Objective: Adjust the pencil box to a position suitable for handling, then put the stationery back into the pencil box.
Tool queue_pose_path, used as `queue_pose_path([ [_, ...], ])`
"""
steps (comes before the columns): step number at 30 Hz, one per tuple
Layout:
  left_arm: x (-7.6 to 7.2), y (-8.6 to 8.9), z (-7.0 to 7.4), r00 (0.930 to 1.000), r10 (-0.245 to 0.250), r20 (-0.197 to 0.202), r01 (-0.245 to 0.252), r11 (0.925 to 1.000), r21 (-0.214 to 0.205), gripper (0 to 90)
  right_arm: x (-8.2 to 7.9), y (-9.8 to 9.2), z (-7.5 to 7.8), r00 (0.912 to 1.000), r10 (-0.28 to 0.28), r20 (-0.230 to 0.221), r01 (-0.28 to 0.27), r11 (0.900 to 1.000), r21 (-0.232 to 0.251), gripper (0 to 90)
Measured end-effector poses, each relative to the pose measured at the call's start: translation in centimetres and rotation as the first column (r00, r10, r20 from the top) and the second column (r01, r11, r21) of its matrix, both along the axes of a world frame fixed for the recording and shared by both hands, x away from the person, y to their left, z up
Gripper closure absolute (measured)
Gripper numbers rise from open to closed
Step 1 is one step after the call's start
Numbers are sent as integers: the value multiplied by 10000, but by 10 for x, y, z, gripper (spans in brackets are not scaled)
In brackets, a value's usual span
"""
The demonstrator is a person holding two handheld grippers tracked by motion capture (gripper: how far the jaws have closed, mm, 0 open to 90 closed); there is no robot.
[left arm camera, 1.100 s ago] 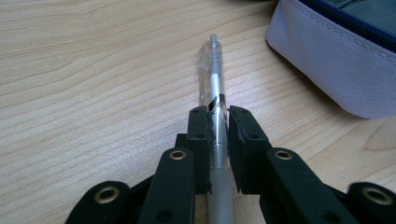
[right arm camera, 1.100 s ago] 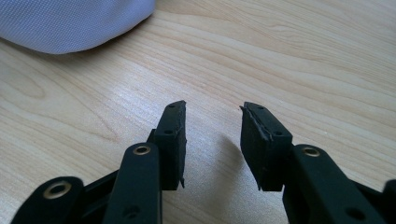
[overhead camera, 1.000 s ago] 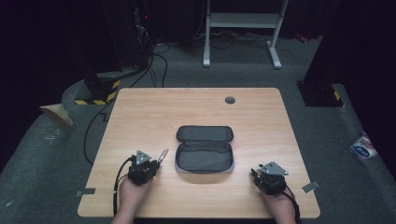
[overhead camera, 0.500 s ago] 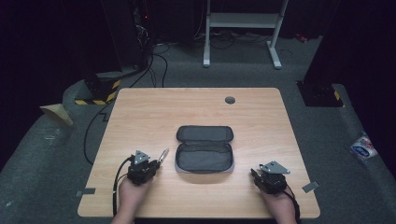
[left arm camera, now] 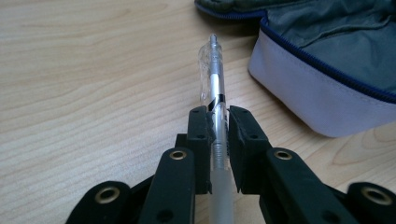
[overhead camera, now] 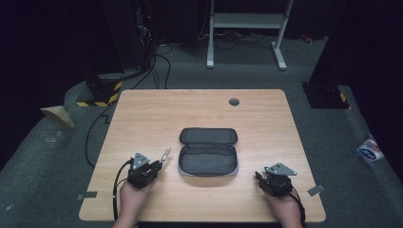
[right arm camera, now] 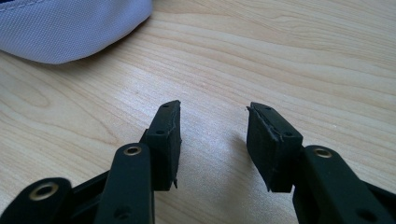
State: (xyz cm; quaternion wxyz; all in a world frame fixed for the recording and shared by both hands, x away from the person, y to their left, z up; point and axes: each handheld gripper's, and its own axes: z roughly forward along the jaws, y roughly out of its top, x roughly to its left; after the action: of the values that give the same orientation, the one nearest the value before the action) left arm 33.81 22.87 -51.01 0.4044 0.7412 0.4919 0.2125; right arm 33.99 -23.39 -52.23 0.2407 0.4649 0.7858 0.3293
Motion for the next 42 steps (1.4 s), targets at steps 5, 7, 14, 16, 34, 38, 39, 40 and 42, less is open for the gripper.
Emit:
queue_pose_path([
  [5,-3,1,5,9992,-90,383,93,9999,-81,789,0,0,0,10000,-18,-20,18,10000,26,536],
  [7,-4,1,6,9985,-85,533,97,9997,-212,789,1,-1,0,10000,-7,-54,7,10000,68,532],
  [14,-9,4,15,9953,-186,950,240,9982,-556,789,2,-3,0,9997,-21,-237,29,9995,316,520],
  [16,-12,4,20,9928,-241,1177,320,9973,-656,790,3,-3,0,9997,29,-251,-21,9995,320,510],
  [34,-23,-13,39,9744,-760,2116,955,9919,-839,791,4,-4,0,9992,167,-355,-152,9989,437,478],
  [38,-22,-13,44,9690,-834,2326,1047,9913,-803,791,4,-4,0,9992,170,-357,-154,9989,438,477],
  [39,-22,-13,44,9690,-834,2326,1047,9913,-803,791,4,-4,0,9992,172,-359,-157,9989,440,477],
  [40,-22,-13,45,9679,-833,2373,1054,9910,-821,791,4,-4,0,9992,172,-359,-157,9989,440,477],
  [42,-21,-13,48,9669,-872,2397,1098,9905,-827,791,4,-4,0,9992,173,-372,-156,9988,455,476],
])
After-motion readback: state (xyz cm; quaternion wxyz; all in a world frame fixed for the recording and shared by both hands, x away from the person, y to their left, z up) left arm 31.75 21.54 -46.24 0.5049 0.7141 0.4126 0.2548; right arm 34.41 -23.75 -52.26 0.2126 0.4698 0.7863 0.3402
